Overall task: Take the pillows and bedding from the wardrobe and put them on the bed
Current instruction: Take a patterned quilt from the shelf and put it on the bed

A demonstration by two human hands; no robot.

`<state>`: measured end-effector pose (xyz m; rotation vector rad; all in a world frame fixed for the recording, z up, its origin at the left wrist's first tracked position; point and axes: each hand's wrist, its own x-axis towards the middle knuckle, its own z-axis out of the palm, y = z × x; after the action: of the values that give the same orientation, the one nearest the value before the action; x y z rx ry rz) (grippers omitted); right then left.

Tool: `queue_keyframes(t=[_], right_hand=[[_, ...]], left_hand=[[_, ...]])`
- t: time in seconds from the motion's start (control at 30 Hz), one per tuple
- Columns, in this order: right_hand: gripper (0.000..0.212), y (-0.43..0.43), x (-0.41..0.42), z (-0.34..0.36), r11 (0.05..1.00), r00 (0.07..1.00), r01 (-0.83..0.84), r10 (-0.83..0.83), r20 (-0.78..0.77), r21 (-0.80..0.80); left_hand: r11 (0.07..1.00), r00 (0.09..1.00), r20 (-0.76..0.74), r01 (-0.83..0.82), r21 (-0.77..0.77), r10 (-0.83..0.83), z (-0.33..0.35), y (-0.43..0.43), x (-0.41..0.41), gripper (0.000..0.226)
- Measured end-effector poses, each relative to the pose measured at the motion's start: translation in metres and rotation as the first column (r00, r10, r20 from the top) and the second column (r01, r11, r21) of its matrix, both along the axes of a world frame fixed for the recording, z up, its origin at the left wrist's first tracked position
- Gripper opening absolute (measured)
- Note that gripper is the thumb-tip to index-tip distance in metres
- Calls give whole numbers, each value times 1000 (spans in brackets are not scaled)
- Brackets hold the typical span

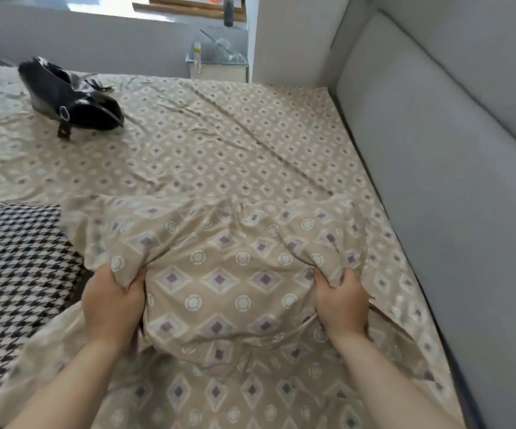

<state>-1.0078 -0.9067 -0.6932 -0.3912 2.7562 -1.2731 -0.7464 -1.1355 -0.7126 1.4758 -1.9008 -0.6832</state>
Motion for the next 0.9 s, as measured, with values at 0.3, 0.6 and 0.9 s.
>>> queue_keyframes(t=[0.3, 0.6, 0.9], right_hand=[[45, 9, 11, -119, 984, 990, -70, 49, 129, 162], [61, 11, 10, -100, 930, 961, -78, -25, 274, 360], [79, -44, 40, 59, 930, 939, -327, 301, 164, 166]], left_hand=[[984, 955, 296, -54, 172, 1, -108, 4, 18, 42], [940, 929, 371, -115, 321, -13, -83, -2, 16, 67], [945, 958, -20, 287, 158, -288, 82, -18, 19, 51]])
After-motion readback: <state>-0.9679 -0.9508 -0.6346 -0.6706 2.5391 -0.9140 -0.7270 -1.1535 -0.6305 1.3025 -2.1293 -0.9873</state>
